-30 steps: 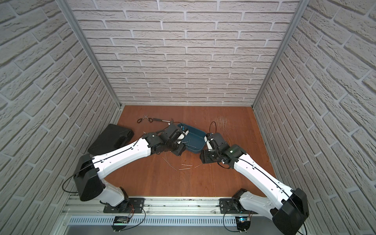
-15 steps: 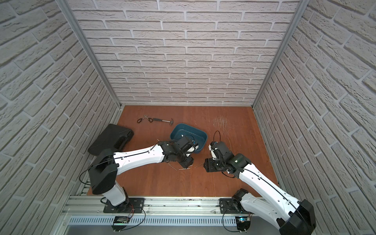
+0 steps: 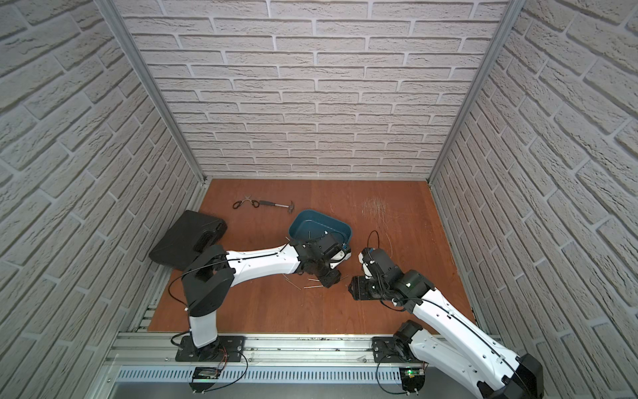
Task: Put the nails on the desktop into the storage box
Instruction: Pick up the nail from the center of the board.
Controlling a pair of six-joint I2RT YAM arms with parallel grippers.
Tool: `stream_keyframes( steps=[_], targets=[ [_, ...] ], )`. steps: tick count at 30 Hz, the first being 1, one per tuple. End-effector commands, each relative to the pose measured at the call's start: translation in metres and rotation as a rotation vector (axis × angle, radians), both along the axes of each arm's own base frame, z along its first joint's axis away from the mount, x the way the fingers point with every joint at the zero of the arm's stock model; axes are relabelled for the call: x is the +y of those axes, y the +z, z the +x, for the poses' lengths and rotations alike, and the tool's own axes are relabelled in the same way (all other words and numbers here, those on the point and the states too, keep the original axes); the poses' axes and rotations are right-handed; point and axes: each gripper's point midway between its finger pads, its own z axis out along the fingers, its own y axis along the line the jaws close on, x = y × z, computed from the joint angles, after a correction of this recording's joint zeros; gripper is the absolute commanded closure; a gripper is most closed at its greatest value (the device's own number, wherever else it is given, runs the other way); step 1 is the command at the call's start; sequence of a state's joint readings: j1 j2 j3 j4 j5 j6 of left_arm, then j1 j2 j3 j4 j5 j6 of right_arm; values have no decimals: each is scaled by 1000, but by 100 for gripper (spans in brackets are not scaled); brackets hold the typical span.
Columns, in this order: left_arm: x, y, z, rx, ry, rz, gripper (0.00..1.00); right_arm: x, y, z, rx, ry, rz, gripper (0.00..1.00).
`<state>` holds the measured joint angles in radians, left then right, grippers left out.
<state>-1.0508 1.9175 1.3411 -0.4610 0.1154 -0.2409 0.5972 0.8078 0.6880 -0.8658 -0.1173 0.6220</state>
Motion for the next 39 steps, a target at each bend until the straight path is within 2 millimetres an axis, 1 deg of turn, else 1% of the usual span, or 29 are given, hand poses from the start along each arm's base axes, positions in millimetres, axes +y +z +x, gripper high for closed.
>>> stream_keyframes(
  steps=[1, 5, 10, 16, 21, 29, 32, 34, 37, 39],
  targets=[
    [-19, 0, 1, -6, -44, -40, 50, -3, 2, -11, 17, -10, 15, 40],
    [-28, -7, 4, 2, -62, -36, 57, -9, 6, -16, 13, -16, 3, 40],
    [-34, -15, 9, -1, -67, -13, 63, -11, 2, -18, 24, -15, -5, 40],
    [-34, -24, 15, -9, -59, 25, 66, -7, -2, -17, 25, -12, 5, 40],
    [-34, -29, 15, -8, -60, 40, 70, -7, -2, -16, 21, -7, 5, 40],
    [-36, -42, 8, -9, -79, 82, 72, -9, 0, -18, 11, -12, 14, 40],
    [-37, -48, 3, -1, -88, 96, 76, -11, 2, -18, -2, -18, 16, 40],
    [-36, -52, 0, 7, -85, 99, 83, -12, 3, -18, -10, -21, 17, 40],
    [-31, -56, -4, 12, -77, 97, 87, -13, 5, -19, -16, -22, 16, 39],
    [-26, -59, -7, 19, -68, 103, 94, -13, 6, -19, -18, -22, 16, 40]
  ],
)
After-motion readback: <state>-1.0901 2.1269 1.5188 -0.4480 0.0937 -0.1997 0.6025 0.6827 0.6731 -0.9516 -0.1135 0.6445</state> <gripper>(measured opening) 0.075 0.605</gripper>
